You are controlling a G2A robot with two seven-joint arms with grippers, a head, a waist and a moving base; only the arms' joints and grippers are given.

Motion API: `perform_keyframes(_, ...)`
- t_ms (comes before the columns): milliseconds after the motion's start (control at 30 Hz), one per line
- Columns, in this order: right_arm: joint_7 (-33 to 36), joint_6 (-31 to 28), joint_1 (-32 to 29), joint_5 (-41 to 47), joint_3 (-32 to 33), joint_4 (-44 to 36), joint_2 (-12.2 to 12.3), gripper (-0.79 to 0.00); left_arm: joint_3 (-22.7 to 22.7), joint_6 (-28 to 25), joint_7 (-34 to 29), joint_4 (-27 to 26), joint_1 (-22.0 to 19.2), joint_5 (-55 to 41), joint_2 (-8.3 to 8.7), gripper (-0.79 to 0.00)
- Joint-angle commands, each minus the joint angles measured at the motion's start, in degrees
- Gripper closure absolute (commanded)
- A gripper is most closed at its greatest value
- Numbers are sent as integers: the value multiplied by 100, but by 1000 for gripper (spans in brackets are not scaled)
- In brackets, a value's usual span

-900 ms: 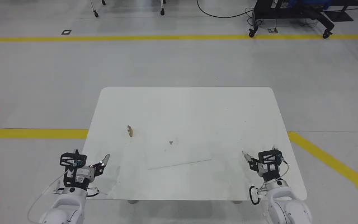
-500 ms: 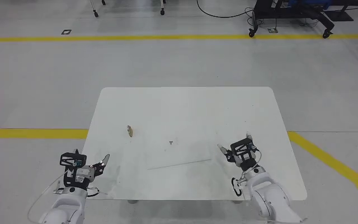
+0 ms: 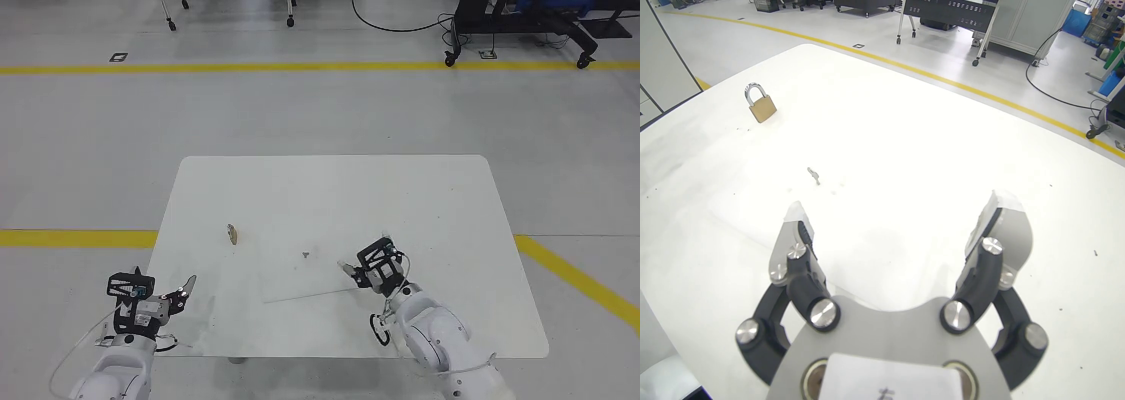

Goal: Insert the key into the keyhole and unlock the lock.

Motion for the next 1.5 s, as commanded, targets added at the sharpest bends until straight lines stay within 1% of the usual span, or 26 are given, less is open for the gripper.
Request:
perform_keyframes(0,-440,-749,-38,1053,-26,12,-26,-785,0,0,0,0,0,0,0,-785)
perform_keyframes(33,-508,-1435,87,1405,0,193,-13,-785,0,0,0,0,0,0,0,-785)
perform_keyframes(67,-397,-1776,294,1340,14,432,1,-785,0,0,0,0,0,0,0,-785)
perform_keyframes(133,-51,-2450,869,1539,-306,936,-52,-785,0,0,0,0,0,0,0,-785)
perform_keyframes(167,87,-2696,1167,1647,-456,1211,-88,-785,0,0,0,0,0,0,0,-785)
perform_keyframes(200,331,-2801,1452,1634,-619,1487,-125,-785,0,0,0,0,0,0,0,-785)
perform_keyframes(333,898,-2957,2279,1577,-1255,2189,-304,-785,0,0,0,0,0,0,0,-785)
perform_keyframes(433,1152,-2796,2689,1426,-1607,2589,-429,-785,0,0,0,0,0,0,0,-785)
perform_keyframes(467,1151,-2783,2786,1427,-1692,2703,-466,-760,0,0,0,0,0,0,0,-785)
perform_keyframes(533,1140,-2729,2960,1401,-1824,2921,-531,-637,0,0,0,0,0,0,0,-785)
perform_keyframes(567,1145,-2720,3034,1404,-1886,3023,-562,-637,0,0,0,0,0,0,0,-785)
perform_keyframes(633,1233,-2683,3207,1394,-2019,3261,-629,-705,0,0,0,0,0,0,0,-785)
perform_keyframes(667,1284,-2626,3309,1376,-2093,3384,-671,-720,0,0,0,0,0,0,0,-785)
perform_keyframes(700,1328,-2568,3404,1362,-2172,3512,-715,-665,0,0,0,0,0,0,0,-785)
perform_keyframes(733,1348,-2547,3498,1375,-2250,3627,-762,-650,0,0,0,0,0,0,0,-785)
perform_keyframes(800,1358,-2514,3659,1388,-2380,3844,-846,-551,0,0,0,0,0,0,0,-785)
perform_keyframes(833,1335,-2509,3719,1411,-2427,3930,-882,-446,0,0,0,0,0,0,0,-785)
perform_keyframes(867,1308,-2523,3769,1429,-2465,4007,-913,-388,0,0,0,0,0,0,0,-785)
perform_keyframes(900,1284,-2534,3813,1442,-2494,4078,-939,-363,0,0,0,0,0,0,0,-785)
perform_keyframes(967,1248,-2549,3878,1454,-2541,4200,-982,-286,0,0,0,0,0,0,0,-785)
perform_keyframes(1000,1267,-2549,3912,1443,-2563,4259,-1000,-219,0,0,0,0,0,0,0,-785)
perform_keyframes(1067,1308,-2536,3968,1400,-2611,4343,-1033,-46,0,0,0,0,0,0,0,-785)
perform_keyframes(1100,1310,-2537,3984,1392,-2627,4379,-1048,0,0,0,0,0,0,0,0,-785)
perform_keyframes(1200,1264,-2528,4028,1317,-2631,4416,-1066,0,0,0,0,0,0,0,0,-785)
perform_keyframes(1300,1040,-2466,3975,1159,-2508,4295,-1014,0,0,0,0,0,0,0,0,-785)
perform_keyframes(1467,578,-2429,3505,868,-2002,3637,-763,0,0,0,0,0,0,0,0,-785)
